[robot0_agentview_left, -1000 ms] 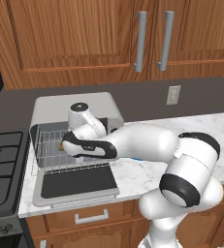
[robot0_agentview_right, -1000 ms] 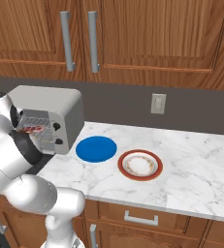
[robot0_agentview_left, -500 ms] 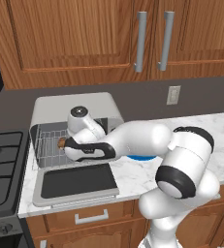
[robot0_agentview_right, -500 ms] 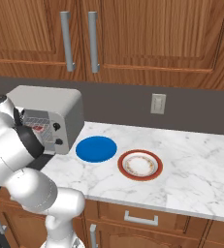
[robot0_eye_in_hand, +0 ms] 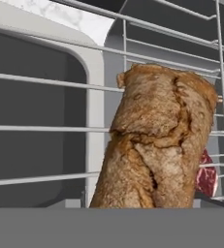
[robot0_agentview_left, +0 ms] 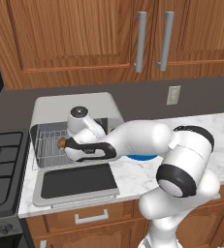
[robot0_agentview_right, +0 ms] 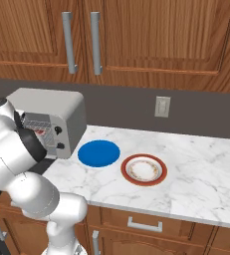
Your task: Open the toaster oven door. Place the baguette on the top rack in the toaster oven and place the steak on the bottom rack.
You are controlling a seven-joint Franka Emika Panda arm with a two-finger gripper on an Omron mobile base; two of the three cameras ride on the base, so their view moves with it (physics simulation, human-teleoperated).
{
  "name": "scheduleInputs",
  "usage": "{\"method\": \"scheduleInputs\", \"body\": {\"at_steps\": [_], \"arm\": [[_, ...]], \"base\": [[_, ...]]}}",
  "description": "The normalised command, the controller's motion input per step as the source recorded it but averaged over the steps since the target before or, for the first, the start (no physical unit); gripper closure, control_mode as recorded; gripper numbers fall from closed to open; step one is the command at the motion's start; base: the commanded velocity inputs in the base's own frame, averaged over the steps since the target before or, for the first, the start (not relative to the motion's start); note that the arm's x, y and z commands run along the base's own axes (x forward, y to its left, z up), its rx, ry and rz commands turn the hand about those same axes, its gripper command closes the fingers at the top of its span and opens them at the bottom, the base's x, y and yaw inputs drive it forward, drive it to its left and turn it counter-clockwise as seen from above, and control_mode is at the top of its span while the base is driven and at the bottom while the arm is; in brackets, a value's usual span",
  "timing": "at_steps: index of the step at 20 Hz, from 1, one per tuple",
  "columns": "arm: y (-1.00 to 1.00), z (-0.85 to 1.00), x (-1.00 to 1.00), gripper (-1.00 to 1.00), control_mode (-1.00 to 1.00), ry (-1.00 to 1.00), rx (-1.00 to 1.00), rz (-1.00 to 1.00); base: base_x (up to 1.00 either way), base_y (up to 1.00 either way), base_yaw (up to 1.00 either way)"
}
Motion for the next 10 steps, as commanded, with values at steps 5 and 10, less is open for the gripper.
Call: {"method": "scheduleInputs", "body": {"at_steps": [5,10], "arm": [[0.0,0.07,-0.08,-1.0,-1.0,0.0,0.0,0.0],[0.0,0.23,-0.05,-1.0,-1.0,0.0,0.0,0.0]], "base": [[0.0,0.0,0.0],[0.0,0.0,0.0]]}}
